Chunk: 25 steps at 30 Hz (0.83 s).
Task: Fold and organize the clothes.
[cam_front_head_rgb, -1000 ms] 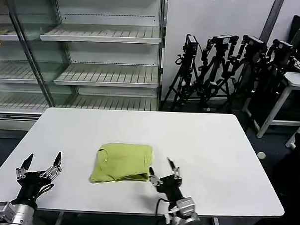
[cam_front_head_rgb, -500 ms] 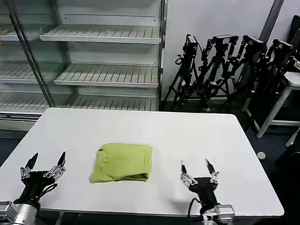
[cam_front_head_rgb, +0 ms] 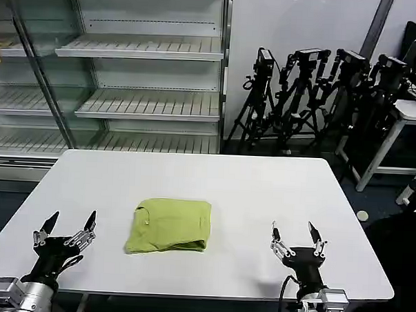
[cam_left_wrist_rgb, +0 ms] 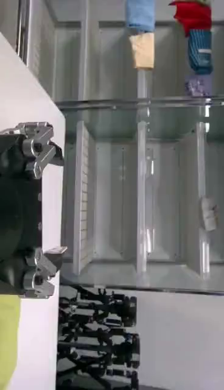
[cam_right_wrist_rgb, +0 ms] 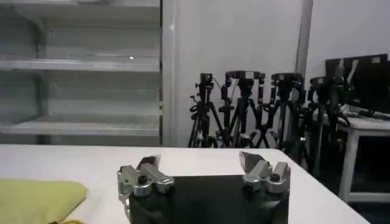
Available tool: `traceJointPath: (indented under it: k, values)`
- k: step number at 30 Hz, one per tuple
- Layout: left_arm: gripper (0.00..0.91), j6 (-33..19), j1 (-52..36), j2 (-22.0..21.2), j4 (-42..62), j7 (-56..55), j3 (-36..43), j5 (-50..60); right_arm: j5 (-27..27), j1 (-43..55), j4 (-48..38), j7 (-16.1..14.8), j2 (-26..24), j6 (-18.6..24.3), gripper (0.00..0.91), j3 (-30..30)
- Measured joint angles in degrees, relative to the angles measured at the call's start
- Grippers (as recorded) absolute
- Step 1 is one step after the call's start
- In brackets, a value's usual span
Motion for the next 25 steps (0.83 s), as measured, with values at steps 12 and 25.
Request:
traceJointPath:
  k: [12, 25]
  values:
    - [0.907, 0.81, -0.19, -0.14, -1.05, 0.83, 0.3, -0.51, -0.32, -2.61, 2.69, -0.88, 0.0, -0.56, 0.907, 2.7]
    - [0.907, 1.74, 0.79, -0.23, -2.15, 1.82, 0.31, -0.52, -0.1, -3.56, 3.95, -1.61, 0.23, -0.49, 0.907, 3.88]
